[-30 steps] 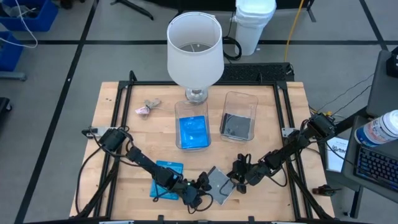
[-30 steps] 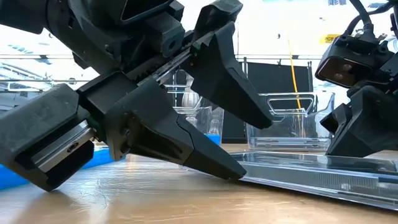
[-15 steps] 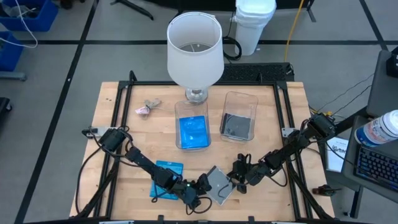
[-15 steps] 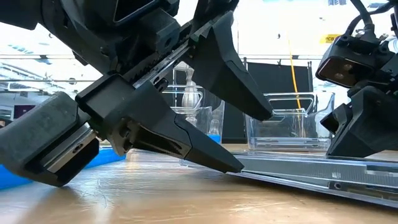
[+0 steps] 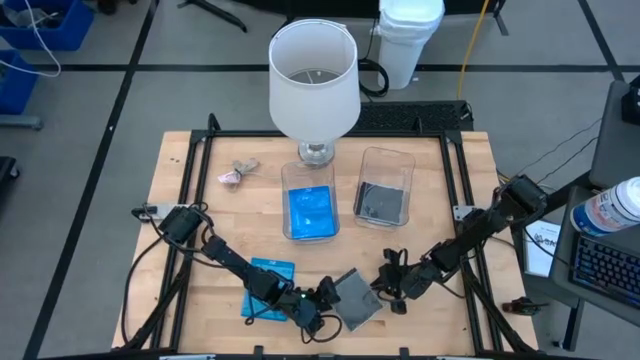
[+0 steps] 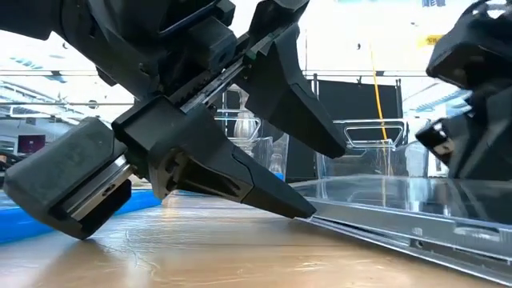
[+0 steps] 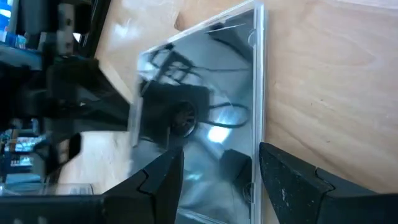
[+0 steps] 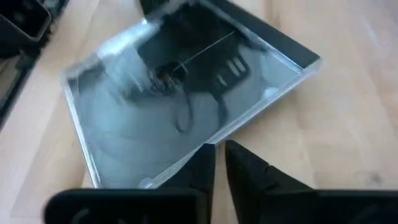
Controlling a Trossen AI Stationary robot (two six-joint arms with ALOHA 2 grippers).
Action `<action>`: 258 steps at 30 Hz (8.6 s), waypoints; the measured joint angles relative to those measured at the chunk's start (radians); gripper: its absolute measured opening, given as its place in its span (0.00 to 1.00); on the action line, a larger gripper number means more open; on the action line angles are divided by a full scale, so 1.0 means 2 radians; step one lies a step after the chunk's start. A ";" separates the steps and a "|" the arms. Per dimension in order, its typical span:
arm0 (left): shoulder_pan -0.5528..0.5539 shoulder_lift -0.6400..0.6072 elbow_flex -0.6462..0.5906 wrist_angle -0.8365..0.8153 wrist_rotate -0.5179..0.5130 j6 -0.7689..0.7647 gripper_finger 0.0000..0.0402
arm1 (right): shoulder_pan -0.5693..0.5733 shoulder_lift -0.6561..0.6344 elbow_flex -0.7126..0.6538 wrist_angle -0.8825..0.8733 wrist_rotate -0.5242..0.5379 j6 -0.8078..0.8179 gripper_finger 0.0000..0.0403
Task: Pick & place jewel cases by type
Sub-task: Put the black cd case into the right transparent bin
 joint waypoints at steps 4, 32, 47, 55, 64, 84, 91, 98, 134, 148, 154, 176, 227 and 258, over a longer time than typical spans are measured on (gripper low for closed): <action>0.000 0.000 0.000 0.000 -0.002 -0.007 0.53 | -0.002 -0.027 0.001 -0.026 0.022 0.001 0.20; 0.007 0.001 -0.001 0.015 -0.003 -0.009 0.53 | 0.003 -0.036 0.004 0.091 -0.028 -0.022 0.37; 0.016 0.002 0.000 0.025 -0.002 -0.024 0.53 | 0.001 -0.036 0.003 0.109 -0.127 -0.038 0.38; 0.035 0.002 0.000 0.024 0.008 -0.062 0.53 | -0.009 -0.035 0.003 0.111 -0.122 -0.042 0.41; 0.040 0.003 0.000 0.033 0.010 -0.084 0.53 | -0.011 -0.035 0.003 0.108 -0.015 -0.075 0.43; 0.034 0.002 -0.001 0.091 -0.074 -0.075 0.53 | -0.014 -0.036 0.003 0.130 0.009 -0.091 0.41; 0.021 0.002 -0.001 0.118 -0.127 -0.028 0.53 | -0.014 -0.036 0.003 0.131 0.009 -0.097 0.40; 0.006 0.001 0.000 0.163 -0.177 0.032 0.53 | -0.026 -0.036 0.003 0.132 0.008 -0.100 0.40; -0.002 0.001 0.000 0.197 -0.236 0.133 0.53 | -0.075 -0.036 0.005 0.190 -0.074 -0.132 0.40; -0.003 0.002 0.000 0.172 -0.200 0.113 0.53 | -0.074 -0.037 0.004 0.162 -0.060 -0.102 0.40; -0.002 0.002 0.000 0.172 -0.184 0.113 0.53 | -0.042 -0.066 0.013 0.085 -0.056 -0.043 0.37; 0.005 0.002 0.000 0.160 -0.087 0.123 0.53 | 0.050 0.062 0.074 -0.057 0.069 0.205 0.05; -0.022 -0.001 0.101 0.038 -0.243 0.121 0.07 | 0.099 -0.127 0.071 -0.120 0.181 -0.064 0.21; 0.026 -0.009 0.156 -0.010 -0.292 0.031 0.12 | 0.213 0.087 0.488 -0.733 0.387 -0.062 0.70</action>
